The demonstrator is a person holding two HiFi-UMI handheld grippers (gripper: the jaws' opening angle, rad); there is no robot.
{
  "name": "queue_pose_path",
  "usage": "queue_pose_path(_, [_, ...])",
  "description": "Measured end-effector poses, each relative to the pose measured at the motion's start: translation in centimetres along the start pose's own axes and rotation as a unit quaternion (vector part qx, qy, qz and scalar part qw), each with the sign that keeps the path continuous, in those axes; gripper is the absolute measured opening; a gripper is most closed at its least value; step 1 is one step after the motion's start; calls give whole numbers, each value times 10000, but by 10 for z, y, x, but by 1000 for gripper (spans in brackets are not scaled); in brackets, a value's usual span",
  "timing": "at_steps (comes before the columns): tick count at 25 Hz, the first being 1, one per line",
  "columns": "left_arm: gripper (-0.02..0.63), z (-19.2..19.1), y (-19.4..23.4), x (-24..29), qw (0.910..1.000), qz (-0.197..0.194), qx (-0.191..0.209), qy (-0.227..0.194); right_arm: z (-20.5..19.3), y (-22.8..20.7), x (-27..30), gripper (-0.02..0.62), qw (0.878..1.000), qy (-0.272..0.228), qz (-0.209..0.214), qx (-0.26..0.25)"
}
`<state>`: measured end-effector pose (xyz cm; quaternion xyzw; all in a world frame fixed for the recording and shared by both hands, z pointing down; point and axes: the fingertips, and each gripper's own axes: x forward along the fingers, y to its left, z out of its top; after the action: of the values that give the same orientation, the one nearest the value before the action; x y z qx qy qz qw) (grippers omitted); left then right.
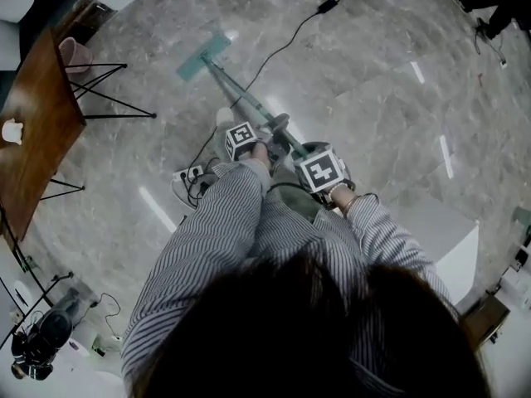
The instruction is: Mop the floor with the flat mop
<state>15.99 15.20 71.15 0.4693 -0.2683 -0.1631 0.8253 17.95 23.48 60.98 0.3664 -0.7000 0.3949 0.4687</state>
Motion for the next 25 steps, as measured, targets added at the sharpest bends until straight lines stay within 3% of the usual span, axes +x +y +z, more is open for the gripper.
queue_pose_path(5, [126,-70,4,8,9981,49,-15,620,-48,-14,-45,112,9994,-73,106,313])
queue_pose_path(8, [129,-108,-3,12,9932,70,-82,1163,-58,-16,-74,112,9987,-289,277,329])
queue_pose_path(13, [133,-154,-25,8,9854,21,-76,1701,-69,-18,-113,114,9987,-284,299,310])
queue_pose_path(19, [147,-163,-31,-2,9787,-176,-2,2046,-61,-7,-126,114,9992,-219,328,119])
queue_pose_path(25, [164,-162,-32,-4,9774,-313,139,2087,-67,-8,-122,114,9984,-205,277,437])
